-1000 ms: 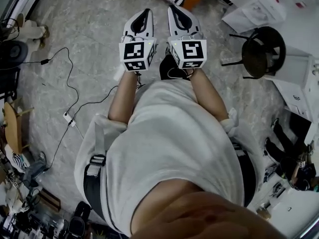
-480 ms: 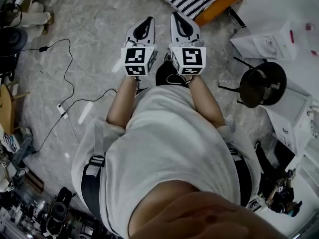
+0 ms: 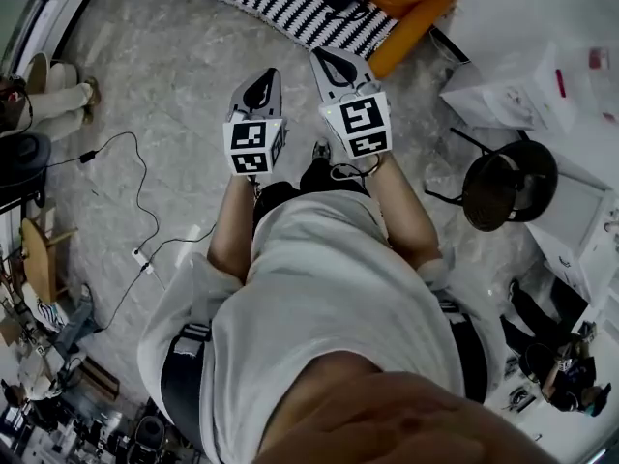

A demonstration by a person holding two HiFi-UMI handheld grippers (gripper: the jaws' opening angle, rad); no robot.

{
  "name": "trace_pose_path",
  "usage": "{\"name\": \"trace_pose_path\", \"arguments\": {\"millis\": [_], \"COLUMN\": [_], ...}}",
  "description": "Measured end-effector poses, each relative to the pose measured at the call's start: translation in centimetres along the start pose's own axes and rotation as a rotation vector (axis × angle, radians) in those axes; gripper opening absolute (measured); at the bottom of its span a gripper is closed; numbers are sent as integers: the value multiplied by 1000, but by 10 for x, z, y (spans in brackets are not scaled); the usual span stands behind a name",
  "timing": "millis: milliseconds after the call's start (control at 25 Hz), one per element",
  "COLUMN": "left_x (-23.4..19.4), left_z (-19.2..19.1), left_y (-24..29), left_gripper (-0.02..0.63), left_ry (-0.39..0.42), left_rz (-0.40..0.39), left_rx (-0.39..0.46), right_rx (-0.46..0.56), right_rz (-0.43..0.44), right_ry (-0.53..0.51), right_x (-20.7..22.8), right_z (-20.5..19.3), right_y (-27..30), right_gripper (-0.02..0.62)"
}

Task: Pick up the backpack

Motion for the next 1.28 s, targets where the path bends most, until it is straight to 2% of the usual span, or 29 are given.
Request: {"name": "trace_pose_path", "arguments": {"millis": [160,280,480,680,800,1000,1120,1200,1280], "left_x": [-5,-7,-5,-29,-37,-60,-75,-87,-106], "left_z": [28,45,65,88,107,129,132,131,137], "left_y": [40,65,110,168,209,253,283,297,299], "left_gripper": [12,13,12,12,12,13,13,12,13], "left_ry": [68,77,139,159,224,261,270,283,310], "left_rz": [-29,-77,-163,-262,-349,-465,-471,-474,-498], "left_rx": [-52,-71,-113,-153,-175,-179,-176,-184,-180], "right_rx": [-80,-120,-152,-222,-265,-299,-319,-339,-366], "right_rz": [7,15,-85,-133,-144,-231,-254,-268,-289], "right_ry": [-38,-63,-117,-62,-42,18,-37,-85,-84], "right_x": [39,60,88,96,101,121,147,158,159], "right_z": [5,0,-18,-17,-13,-17,-18,-8,8], "right_y": [23,29,20,50,75,121,145,156,169], "right_gripper": [40,40,40,40,40,40,40,40,40]}}
Point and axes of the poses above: the fingertips, and each gripper's own axes: y forward along the fingers, x to its right, z out of its top, the point moved 7 cm from there along -y, backward along the fingers, and after that the axes turned 3 degrees about -x, right-handed, at the moved point
